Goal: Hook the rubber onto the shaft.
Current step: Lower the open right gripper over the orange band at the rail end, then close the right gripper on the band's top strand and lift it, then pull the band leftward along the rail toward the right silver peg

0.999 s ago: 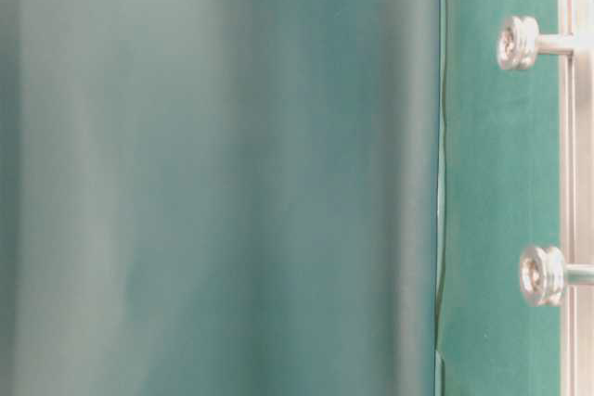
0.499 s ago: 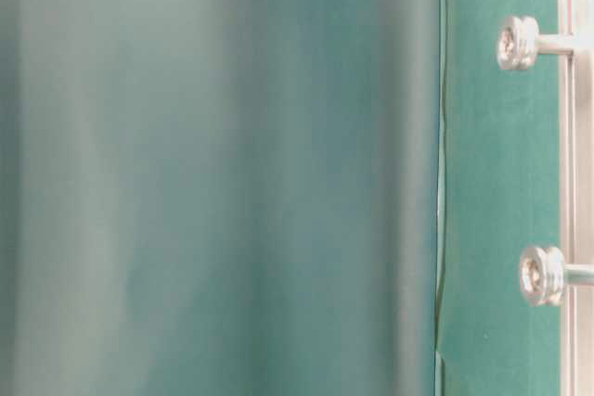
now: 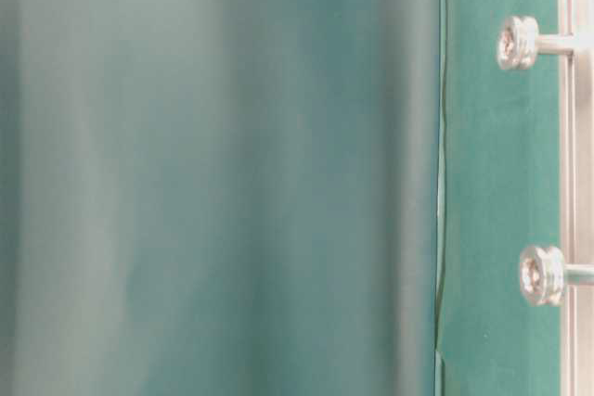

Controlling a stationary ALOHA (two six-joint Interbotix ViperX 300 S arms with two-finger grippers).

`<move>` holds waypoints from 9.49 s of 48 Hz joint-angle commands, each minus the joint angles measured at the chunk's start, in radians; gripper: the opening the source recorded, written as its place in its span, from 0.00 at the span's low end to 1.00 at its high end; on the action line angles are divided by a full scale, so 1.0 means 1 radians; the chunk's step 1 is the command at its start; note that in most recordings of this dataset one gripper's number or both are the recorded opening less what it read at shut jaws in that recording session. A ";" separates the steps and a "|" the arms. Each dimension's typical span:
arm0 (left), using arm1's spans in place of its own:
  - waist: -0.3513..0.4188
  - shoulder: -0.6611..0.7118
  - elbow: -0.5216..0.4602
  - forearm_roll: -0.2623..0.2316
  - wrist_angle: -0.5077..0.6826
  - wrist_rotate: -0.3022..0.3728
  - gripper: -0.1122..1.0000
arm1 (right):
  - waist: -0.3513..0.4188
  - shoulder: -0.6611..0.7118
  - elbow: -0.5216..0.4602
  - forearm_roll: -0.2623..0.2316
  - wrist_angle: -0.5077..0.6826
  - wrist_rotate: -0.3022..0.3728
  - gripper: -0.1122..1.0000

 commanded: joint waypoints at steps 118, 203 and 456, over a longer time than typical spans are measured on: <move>0.000 0.009 -0.031 0.002 -0.005 0.000 0.12 | 0.071 0.183 0.130 0.008 -0.324 0.080 0.17; 0.000 0.009 -0.032 0.002 0.005 0.002 0.12 | 0.071 -0.094 -0.115 -0.087 0.202 0.089 0.17; 0.000 0.009 -0.032 0.002 0.008 0.000 0.12 | 0.170 0.279 -0.397 -0.107 0.032 0.091 0.17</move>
